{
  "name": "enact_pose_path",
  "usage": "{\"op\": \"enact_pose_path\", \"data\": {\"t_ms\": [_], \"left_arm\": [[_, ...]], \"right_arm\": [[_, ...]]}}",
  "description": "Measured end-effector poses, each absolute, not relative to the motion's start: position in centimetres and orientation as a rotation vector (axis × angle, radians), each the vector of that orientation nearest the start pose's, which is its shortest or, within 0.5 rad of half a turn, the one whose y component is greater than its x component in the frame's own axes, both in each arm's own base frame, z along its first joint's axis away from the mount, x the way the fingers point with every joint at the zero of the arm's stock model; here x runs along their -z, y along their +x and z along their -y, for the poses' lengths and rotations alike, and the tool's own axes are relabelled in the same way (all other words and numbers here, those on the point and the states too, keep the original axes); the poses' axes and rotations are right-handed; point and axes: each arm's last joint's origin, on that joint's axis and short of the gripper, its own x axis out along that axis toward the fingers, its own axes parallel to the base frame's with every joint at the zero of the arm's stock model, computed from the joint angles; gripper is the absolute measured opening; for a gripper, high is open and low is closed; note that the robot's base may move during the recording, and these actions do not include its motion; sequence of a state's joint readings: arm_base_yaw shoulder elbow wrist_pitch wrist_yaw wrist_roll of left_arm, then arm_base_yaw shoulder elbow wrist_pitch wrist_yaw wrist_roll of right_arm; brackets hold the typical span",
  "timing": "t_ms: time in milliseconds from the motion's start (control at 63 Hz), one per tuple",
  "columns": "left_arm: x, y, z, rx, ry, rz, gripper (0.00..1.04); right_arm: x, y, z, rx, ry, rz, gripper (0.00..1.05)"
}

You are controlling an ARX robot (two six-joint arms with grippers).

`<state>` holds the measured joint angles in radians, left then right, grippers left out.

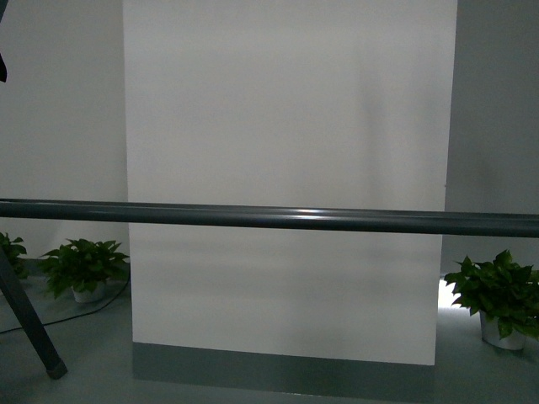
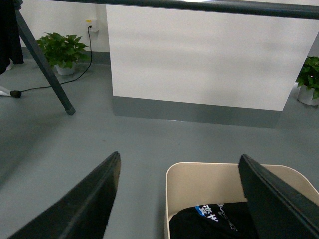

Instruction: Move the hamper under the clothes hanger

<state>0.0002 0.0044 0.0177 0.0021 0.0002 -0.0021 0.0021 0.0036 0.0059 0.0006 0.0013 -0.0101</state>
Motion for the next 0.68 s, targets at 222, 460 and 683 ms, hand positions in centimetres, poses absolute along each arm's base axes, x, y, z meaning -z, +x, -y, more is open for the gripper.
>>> {"op": "enact_pose_path", "data": {"t_ms": [222, 460, 683], "left_arm": [[-16.94, 9.69, 0.0, 0.0, -0.002, 0.015, 0.98], [-16.94, 9.69, 0.0, 0.0, -0.001, 0.015, 0.98], [-16.94, 9.69, 0.0, 0.0, -0.002, 0.015, 0.98]], "right_arm": [[-16.53, 9.76, -0.02, -0.001, -0.009, 0.003, 0.96], [-16.53, 9.76, -0.02, -0.001, -0.009, 0.003, 0.97], [-16.53, 9.76, -0.02, -0.001, -0.009, 0.003, 0.97]]}}
